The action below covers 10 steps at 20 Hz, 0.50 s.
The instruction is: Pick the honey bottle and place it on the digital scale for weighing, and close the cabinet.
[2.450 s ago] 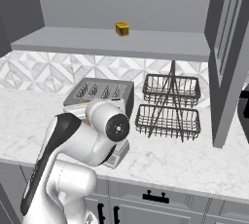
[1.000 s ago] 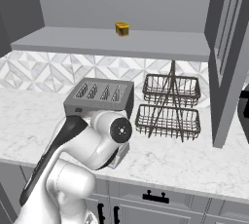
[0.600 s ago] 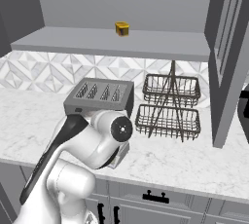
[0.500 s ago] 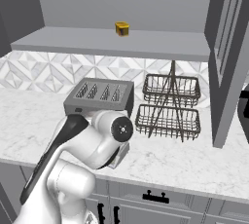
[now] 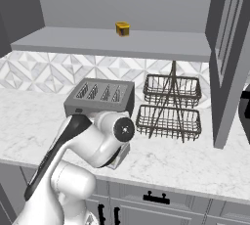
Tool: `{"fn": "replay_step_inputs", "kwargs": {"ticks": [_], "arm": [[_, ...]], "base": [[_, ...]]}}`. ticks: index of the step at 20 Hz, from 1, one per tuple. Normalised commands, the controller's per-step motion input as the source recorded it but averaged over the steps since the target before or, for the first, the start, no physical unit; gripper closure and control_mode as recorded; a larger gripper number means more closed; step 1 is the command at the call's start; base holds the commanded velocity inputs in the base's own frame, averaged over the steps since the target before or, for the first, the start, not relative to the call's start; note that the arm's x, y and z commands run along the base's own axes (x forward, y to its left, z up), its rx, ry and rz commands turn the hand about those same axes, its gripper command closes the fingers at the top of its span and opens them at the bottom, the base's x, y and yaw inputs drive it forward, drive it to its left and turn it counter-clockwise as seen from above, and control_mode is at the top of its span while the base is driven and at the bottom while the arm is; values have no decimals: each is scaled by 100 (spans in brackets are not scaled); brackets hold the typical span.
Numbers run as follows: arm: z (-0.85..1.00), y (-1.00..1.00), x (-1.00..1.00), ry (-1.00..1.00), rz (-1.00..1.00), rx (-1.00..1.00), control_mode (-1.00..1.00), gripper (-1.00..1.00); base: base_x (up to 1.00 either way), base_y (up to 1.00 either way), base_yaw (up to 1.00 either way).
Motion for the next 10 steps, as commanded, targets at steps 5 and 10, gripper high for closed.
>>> {"fn": "replay_step_inputs", "kwargs": {"ticks": [5,10], "arm": [[-23,0,28,0,0,0,-100,100],[-11,2,9,0,0,0,-100,100]], "base": [[0,0,0],[0,0,0]]}}
